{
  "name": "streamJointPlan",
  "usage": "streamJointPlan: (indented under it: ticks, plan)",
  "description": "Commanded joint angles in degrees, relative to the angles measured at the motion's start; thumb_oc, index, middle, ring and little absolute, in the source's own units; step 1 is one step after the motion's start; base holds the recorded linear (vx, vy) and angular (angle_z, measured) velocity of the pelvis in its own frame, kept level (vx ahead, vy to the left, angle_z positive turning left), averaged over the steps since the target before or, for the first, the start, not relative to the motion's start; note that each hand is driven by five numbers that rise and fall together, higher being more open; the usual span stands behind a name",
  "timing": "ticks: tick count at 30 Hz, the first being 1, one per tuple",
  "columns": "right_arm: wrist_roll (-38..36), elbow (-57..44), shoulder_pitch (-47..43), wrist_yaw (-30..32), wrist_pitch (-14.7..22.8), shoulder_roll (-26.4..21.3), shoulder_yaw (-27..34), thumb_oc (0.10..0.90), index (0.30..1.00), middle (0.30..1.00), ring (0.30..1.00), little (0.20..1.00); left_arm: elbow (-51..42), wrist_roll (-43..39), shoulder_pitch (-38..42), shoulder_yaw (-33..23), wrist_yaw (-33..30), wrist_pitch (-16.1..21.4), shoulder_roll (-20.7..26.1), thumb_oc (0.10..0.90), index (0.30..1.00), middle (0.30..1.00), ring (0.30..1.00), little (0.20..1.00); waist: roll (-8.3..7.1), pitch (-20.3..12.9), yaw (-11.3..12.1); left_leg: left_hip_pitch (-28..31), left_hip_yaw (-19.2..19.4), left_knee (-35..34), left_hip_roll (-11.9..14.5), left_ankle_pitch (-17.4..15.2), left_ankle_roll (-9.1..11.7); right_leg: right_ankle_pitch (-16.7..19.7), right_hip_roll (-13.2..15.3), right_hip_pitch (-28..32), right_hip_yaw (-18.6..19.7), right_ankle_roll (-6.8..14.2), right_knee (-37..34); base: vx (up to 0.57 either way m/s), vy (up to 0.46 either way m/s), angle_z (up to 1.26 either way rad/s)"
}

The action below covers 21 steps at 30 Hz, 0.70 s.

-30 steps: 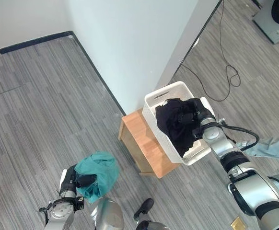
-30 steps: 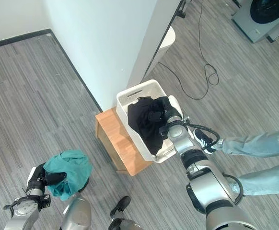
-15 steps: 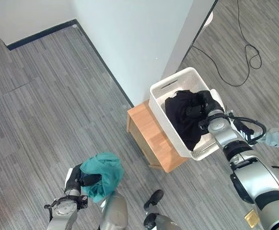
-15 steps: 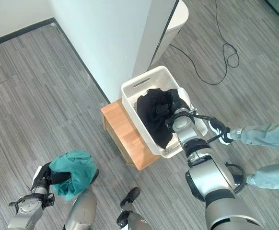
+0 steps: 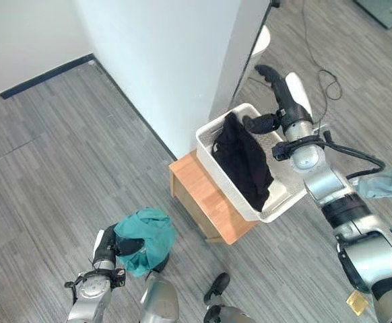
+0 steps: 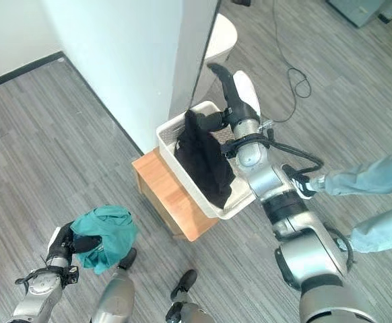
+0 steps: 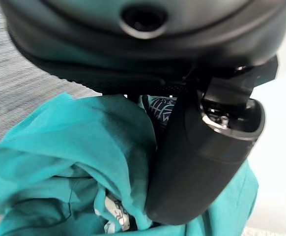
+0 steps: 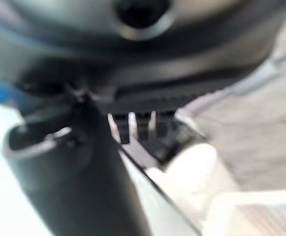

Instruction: Pick up bed clothes into laundry basket.

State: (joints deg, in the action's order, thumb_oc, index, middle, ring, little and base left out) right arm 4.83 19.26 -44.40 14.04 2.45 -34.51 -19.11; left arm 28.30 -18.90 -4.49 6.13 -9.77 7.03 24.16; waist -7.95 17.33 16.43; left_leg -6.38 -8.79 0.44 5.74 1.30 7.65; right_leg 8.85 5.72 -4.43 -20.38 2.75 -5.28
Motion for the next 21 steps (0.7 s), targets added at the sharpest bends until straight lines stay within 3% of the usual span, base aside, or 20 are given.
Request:
streamJointPlan:
  ticks: [1, 2, 6, 7, 12, 18, 21]
  plan:
    - [1.48, -7.34, 10.12, 3.19, 3.27, -5.14, 8.4, 0.8, 0.9, 0.9, 0.9, 0.9, -3.48, 2.36, -0.33, -2.55, -1.62, 2.96, -0.12, 0.4, 0.3, 0.3, 0.3, 0.3, -0.52, -6.52, -4.08, 1.79, 6.94, -5.44, -0.38, -0.53, -2.13, -7.86, 6.54, 7.29, 0.2, 7.09, 0.28, 0.02, 0.042, -0.18]
    - [1.59, -8.1, 11.07, 3.02, 3.0, -5.11, 9.02, 0.8, 0.9, 0.9, 0.9, 0.9, -3.56, 2.38, -0.49, -2.27, -1.63, 2.93, 0.08, 0.4, 0.3, 0.3, 0.3, 0.3, -0.64, -6.65, -3.73, 1.89, 7.01, -5.44, -0.39, -0.58, -2.15, -7.87, 6.55, 7.34, 0.26, 7.11, 0.28, 0.02, 0.047, -0.17]
    - [1.21, -13.15, 27.66, 3.06, 4.15, -3.56, 19.95, 0.8, 0.9, 0.9, 0.9, 0.9, -5.74, 3.27, -2.46, -6.92, -2.45, 2.79, -0.69, 0.4, 0.3, 0.3, 0.3, 0.3, -0.09, -6.97, -6.69, 3.28, 8.2, -5.44, -0.55, -1.56, -2.68, -7.56, 6.96, 7.52, 1.41, 7.49, 0.28, 0.03, 0.043, -0.22]
    - [1.05, -13.76, 35.5, 2.89, 4.42, -1.86, 24.97, 0.8, 0.9, 0.9, 0.9, 0.9, -7.26, 4.33, -3.6, -9.85, -3.02, 2.8, -0.57, 0.4, 0.3, 0.3, 0.3, 0.3, 0.19, -6.98, -8.23, 3.73, 8.82, -5.44, -0.56, -1.9, -2.83, -7.39, 7.18, 7.44, 1.9, 7.74, 0.28, 0.02, 0.024, -0.21]
    - [0.7, -12.05, 46.73, 2.78, 3.77, 3.09, 31.11, 0.8, 0.9, 0.9, 0.9, 0.9, -10.9, 5.81, -5.28, -14.45, -4.58, 3.05, 0.08, 0.4, 0.3, 0.3, 0.3, 0.3, 0.82, -7.33, -10.66, 4.47, 10.0, -5.44, -0.51, -2.52, -3.22, -7.16, 7.43, 7.07, 3.28, 7.94, 0.28, 0.02, 0.02, -0.23]
    - [1.0, -1.48, 52.79, 3.58, 1.81, 8.64, 32.7, 0.8, 0.9, 0.9, 0.9, 0.9, -20.08, 9.98, -6.15, -20.39, -6.81, 3.98, 2.96, 0.4, 0.3, 0.3, 0.3, 0.3, 2.41, -7.85, -12.82, 5.86, 11.35, -5.44, -0.22, -3.27, -3.42, -7.2, 7.53, 7.28, 5.09, 7.88, 0.28, 0.01, 0.005, -0.22]
    - [3.19, 10.55, 53.09, 3.69, 0.23, 9.62, 28.84, 0.8, 0.9, 0.9, 0.9, 0.9, -26.87, 9.42, -4.93, -22.08, -6.33, 5.87, 6.12, 0.4, 0.3, 0.3, 0.3, 0.3, 3.71, -7.92, -13.61, 6.85, 11.76, -5.44, -0.03, -3.37, -3.32, -7.51, 7.48, 7.89, 5.72, 7.7, 0.28, 0.01, -0.015, -0.05]
